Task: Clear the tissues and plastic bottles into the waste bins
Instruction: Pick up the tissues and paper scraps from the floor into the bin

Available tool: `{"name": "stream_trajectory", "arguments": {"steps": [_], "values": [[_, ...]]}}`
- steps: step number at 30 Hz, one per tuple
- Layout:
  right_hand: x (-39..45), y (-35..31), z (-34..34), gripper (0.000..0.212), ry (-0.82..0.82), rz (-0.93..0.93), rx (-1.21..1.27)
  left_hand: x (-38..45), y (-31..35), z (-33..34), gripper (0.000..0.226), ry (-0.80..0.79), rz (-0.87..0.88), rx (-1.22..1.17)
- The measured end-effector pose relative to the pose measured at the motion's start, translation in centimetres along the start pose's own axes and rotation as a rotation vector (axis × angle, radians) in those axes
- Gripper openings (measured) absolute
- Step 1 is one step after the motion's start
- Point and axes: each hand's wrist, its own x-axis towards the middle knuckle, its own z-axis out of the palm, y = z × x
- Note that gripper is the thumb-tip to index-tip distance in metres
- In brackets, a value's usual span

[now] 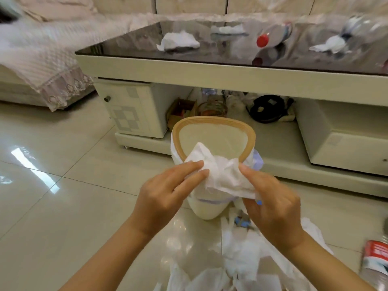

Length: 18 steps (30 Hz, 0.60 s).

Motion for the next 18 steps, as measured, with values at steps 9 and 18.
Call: {"name": "stream_trajectory", "arguments": {"steps": [9,18], "values": [[5.3,6.1,5.4,0.036,-0.100,-0.002,-0.381,6.8,-7.4,6.3,0.029,-0.151,0.051,0.135],[7.9,8.8,9.4,0.050,-0.820,0.403,-0.201,7.4,-10.4,11.8,0.054,-0.593,-0.135,0.153]]}}
